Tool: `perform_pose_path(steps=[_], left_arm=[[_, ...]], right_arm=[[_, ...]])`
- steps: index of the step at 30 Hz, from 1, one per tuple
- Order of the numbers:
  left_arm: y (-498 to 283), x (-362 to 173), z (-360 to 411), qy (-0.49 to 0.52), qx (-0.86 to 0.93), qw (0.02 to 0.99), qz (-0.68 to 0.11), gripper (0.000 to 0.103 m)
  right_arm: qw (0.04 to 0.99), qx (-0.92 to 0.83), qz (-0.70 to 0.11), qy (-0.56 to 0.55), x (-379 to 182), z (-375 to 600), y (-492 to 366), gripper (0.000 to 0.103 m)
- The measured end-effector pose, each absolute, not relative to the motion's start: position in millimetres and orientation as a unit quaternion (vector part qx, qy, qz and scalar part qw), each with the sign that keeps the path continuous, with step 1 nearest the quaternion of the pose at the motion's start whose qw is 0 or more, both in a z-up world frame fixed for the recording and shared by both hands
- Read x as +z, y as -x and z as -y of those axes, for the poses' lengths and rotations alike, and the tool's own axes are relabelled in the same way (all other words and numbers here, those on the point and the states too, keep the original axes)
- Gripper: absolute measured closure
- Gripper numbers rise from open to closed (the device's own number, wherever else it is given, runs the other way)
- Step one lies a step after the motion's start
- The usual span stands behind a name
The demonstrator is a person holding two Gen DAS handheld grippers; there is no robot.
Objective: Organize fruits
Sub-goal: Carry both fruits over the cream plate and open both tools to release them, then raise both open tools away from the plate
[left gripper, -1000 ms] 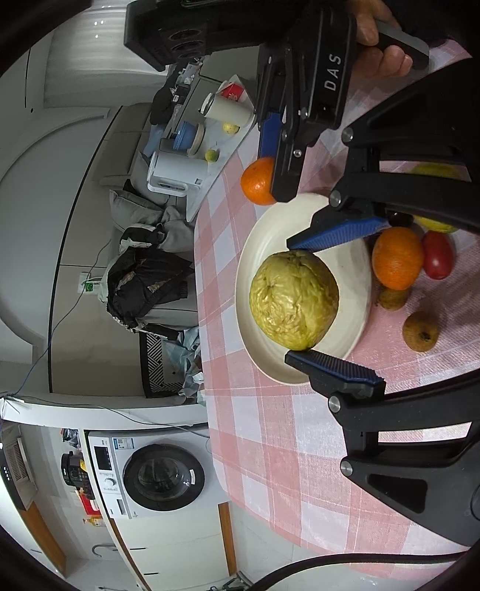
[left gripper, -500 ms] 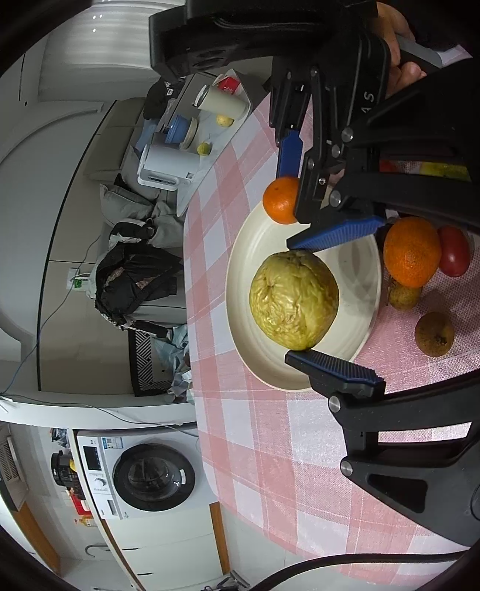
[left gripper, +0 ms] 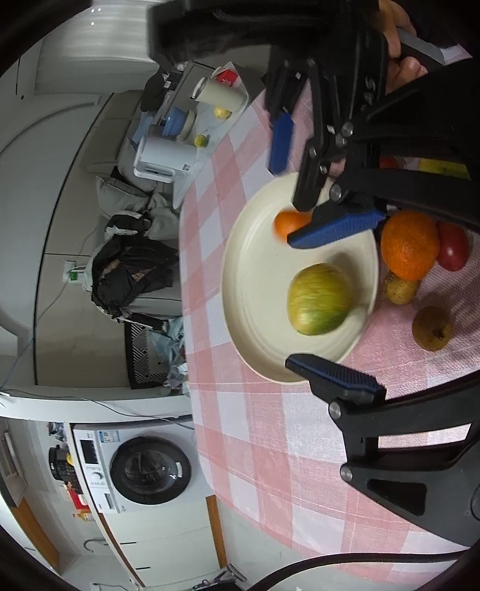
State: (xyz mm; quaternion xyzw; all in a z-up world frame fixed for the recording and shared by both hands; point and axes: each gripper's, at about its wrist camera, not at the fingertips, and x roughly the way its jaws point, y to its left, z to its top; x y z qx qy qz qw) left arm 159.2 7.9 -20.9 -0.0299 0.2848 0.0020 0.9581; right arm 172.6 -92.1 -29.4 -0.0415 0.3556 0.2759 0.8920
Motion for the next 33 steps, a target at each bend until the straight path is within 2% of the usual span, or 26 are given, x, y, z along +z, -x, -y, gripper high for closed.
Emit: perform_pose_path(steps=[1, 4, 6, 11, 23, 33], left_arm=[[-157, -21, -9, 0.03, 0.003, 0.958, -0.286, 0.045], [-147, -18, -11, 0.026, 0.002, 0.959, -0.281, 0.041], [-137, -14, -13, 0.028, 0.003, 0.961, -0.275, 0.021], [-101, 0, -20, 0.029, 0.016, 0.969, -0.244, 0.001], [-37, 26, -28, 0.042, 0.025, 0.972, -0.23, 0.001], [-27, 19, -4, 0.013, 0.012, 0.969, -0.247, 0.001]], right_arm=[[0.893, 0.274, -0.354, 0.041, -29, 93, -173, 0.03], [0.897, 0.272, -0.345, 0.043, -23, 97, -165, 0.019], [0.9, 0.27, -0.339, 0.043, -18, 101, -159, 0.012], [0.899, 0.274, -0.338, 0.044, -9, 110, -147, 0.001], [0.897, 0.277, -0.336, 0.076, 10, 123, -113, 0.0], [0.889, 0.283, -0.346, 0.1, 0, 124, -93, 0.0]])
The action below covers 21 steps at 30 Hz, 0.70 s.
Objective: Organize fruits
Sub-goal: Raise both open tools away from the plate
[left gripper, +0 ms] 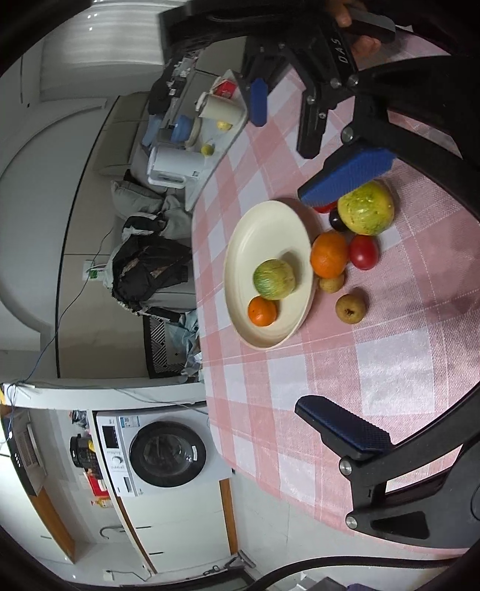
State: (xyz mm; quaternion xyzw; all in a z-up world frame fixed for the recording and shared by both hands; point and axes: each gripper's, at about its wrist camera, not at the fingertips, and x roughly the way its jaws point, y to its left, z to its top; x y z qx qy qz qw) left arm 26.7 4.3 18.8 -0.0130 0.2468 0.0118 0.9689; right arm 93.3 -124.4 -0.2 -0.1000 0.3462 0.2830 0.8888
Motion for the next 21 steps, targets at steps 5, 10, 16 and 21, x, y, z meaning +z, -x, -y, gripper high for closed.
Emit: perform_pose_path(steps=[5, 10, 16, 21], left_arm=[[-32, 8, 7, 0.008, -0.001, 0.966, -0.259, 0.001], [-36, 0, 18, -0.002, -0.015, 0.963, -0.268, 0.001], [-40, -6, 20, 0.0, -0.022, 0.961, -0.275, 0.001], [-43, -9, 24, 0.0, -0.04, 0.958, -0.285, 0.001]], right_arm=[[0.885, 0.281, -0.354, 0.11, -7, 121, -95, 0.0], [0.882, 0.277, -0.366, 0.108, -13, 123, -100, 0.0], [0.882, 0.273, -0.368, 0.115, -18, 122, -101, 0.0], [0.88, 0.273, -0.37, 0.117, -18, 123, -103, 0.0]])
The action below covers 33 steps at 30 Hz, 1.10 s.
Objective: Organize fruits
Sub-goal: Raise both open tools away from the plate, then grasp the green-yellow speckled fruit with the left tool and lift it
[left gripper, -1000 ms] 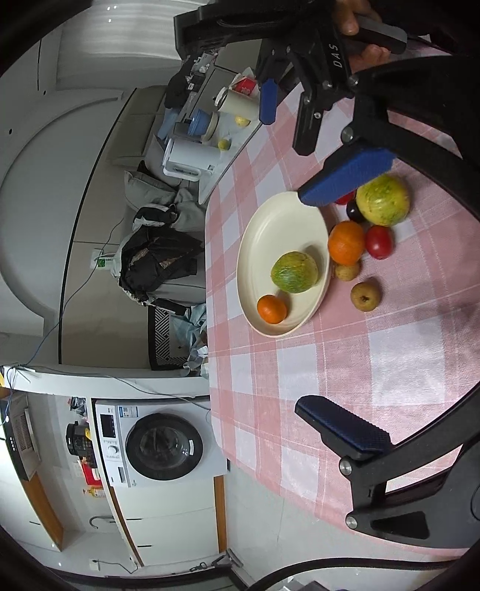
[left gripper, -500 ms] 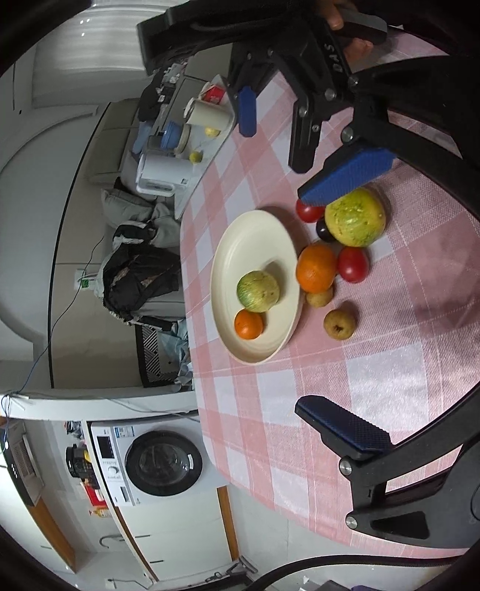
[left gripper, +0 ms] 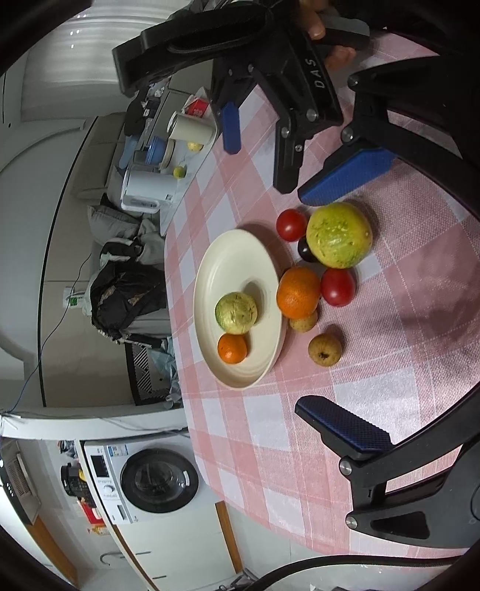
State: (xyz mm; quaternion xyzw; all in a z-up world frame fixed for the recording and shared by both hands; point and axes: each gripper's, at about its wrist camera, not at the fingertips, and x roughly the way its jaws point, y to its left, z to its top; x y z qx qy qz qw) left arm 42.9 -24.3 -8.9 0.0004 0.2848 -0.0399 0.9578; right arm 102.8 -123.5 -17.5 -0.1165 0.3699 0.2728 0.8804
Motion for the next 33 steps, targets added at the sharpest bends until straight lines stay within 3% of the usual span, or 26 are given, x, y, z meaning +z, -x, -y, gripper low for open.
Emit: perform_pose_path(steps=[11, 18, 21, 30, 33], left_arm=[[-51, -23, 34, -0.001, -0.084, 0.941, -0.327, 0.001], [-54, -32, 48, -0.016, -0.113, 0.927, -0.357, 0.035], [-55, -34, 49, -0.013, -0.122, 0.923, -0.365, 0.04], [-61, -38, 52, -0.012, -0.128, 0.917, -0.378, 0.041], [-64, -40, 55, -0.016, -0.132, 0.914, -0.383, 0.05]], right_arm=[[0.877, 0.267, -0.381, 0.119, -20, 127, -106, 0.0], [0.872, 0.266, -0.39, 0.127, -26, 123, -108, 0.0], [0.87, 0.266, -0.394, 0.131, -28, 122, -109, 0.0], [0.86, 0.27, -0.408, 0.145, -36, 119, -108, 0.0], [0.855, 0.269, -0.413, 0.158, -40, 118, -106, 0.0]])
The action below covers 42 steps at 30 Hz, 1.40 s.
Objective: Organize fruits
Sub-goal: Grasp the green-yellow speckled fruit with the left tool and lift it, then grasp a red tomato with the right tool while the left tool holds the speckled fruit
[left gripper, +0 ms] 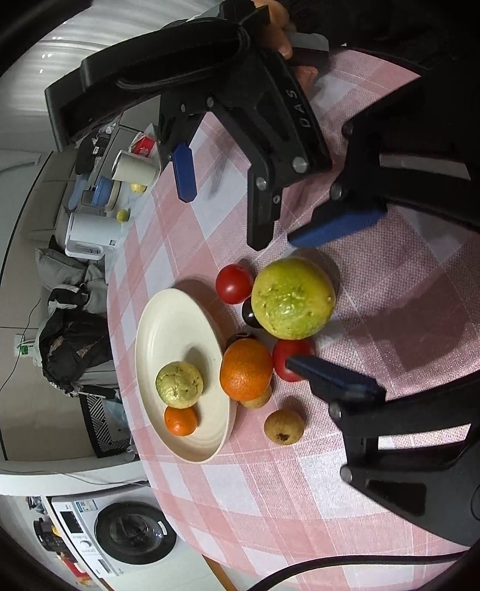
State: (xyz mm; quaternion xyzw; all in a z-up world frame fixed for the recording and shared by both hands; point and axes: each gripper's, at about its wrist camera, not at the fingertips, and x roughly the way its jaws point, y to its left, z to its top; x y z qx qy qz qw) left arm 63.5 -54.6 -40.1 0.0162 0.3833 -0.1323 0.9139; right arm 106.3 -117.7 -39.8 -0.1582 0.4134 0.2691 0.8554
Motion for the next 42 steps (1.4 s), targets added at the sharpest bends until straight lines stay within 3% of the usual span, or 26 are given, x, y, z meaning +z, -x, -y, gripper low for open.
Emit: perform_pose_path(steps=[20, 35, 38, 39, 42], left_arm=[[-75, -44, 60, -0.006, -0.14, 0.909, -0.393, 0.057], [-62, -20, 35, 0.016, -0.117, 0.932, -0.342, 0.058], [-60, -14, 25, 0.022, -0.11, 0.935, -0.337, 0.058], [-59, -13, 23, 0.024, -0.108, 0.936, -0.335, 0.058], [-58, -9, 16, 0.024, -0.099, 0.938, -0.33, 0.058]], right_arm=[[0.845, 0.268, -0.427, 0.178, -46, 119, -105, 0.0], [0.841, 0.295, -0.435, 0.128, -47, 121, -110, 0.002], [0.839, 0.301, -0.435, 0.127, -48, 117, -110, 0.012], [0.839, 0.3, -0.436, 0.128, -49, 115, -111, 0.02], [0.84, 0.293, -0.438, 0.128, -52, 114, -114, 0.022]])
